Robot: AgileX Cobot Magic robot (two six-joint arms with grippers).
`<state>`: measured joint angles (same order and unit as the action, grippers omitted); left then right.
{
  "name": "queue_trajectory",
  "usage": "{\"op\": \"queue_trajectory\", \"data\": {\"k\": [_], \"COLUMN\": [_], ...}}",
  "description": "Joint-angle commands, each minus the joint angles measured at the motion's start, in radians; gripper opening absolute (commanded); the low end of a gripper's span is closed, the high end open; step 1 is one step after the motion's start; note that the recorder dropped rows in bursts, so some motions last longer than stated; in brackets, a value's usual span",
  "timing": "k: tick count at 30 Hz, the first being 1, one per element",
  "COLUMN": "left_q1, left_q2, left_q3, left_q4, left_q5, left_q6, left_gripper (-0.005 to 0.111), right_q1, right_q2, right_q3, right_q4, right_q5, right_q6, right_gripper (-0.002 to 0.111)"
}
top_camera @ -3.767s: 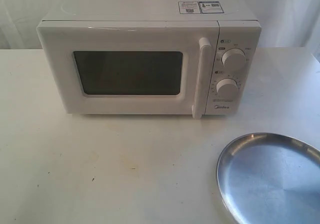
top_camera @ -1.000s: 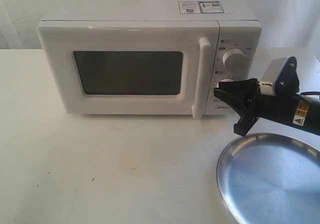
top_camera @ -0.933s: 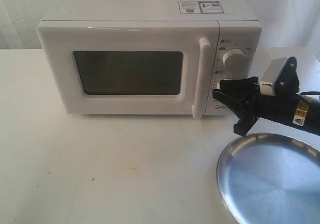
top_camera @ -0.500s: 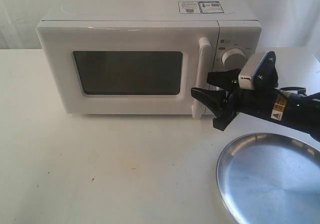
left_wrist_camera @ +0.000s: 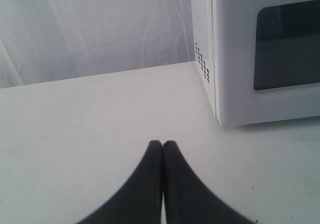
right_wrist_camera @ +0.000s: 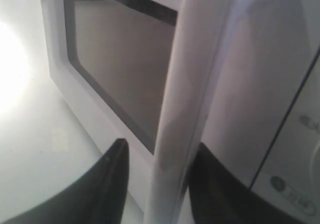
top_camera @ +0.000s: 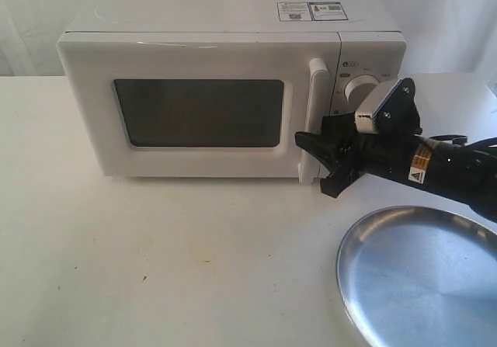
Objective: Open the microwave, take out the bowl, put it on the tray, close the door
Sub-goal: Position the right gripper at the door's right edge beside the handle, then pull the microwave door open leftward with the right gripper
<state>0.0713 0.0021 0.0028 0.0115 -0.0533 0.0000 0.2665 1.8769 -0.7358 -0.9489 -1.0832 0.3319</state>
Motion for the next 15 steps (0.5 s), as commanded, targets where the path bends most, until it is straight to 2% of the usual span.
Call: {"op": "queue_trajectory", "data": {"k": [1,6,9,15], "left_q1": [-0.002,-0.002,-0.002,-0.002], "left_q2": [-0.002,-0.002,-0.002,-0.002], "left_q3": [-0.003,-0.003,-0.003,-0.003], "left_q4": [-0.005,-0.005,-0.005,-0.005], "left_q5": [0.001,0.001,0.001,0.001], "left_q6": [0.000,0.000,0.000,0.000], "left_gripper": [0.000,0.000,0.000,0.000], "right_q1": [0.002,0.002,0.002,0.004], "right_q2": [-0.002,-0.002,-0.002,-0.002], "right_q3": [-0.002,-0.002,-0.002,-0.013], "right_q4": [0.041,0.022,-0.076,-0.281], "right_q5": [0.005,-0.026,-0.129,-0.138], "right_q6": [-0.001,-0.018,-0.018,-0.006], "right_gripper": [0.000,0.000,0.000,0.000]}}
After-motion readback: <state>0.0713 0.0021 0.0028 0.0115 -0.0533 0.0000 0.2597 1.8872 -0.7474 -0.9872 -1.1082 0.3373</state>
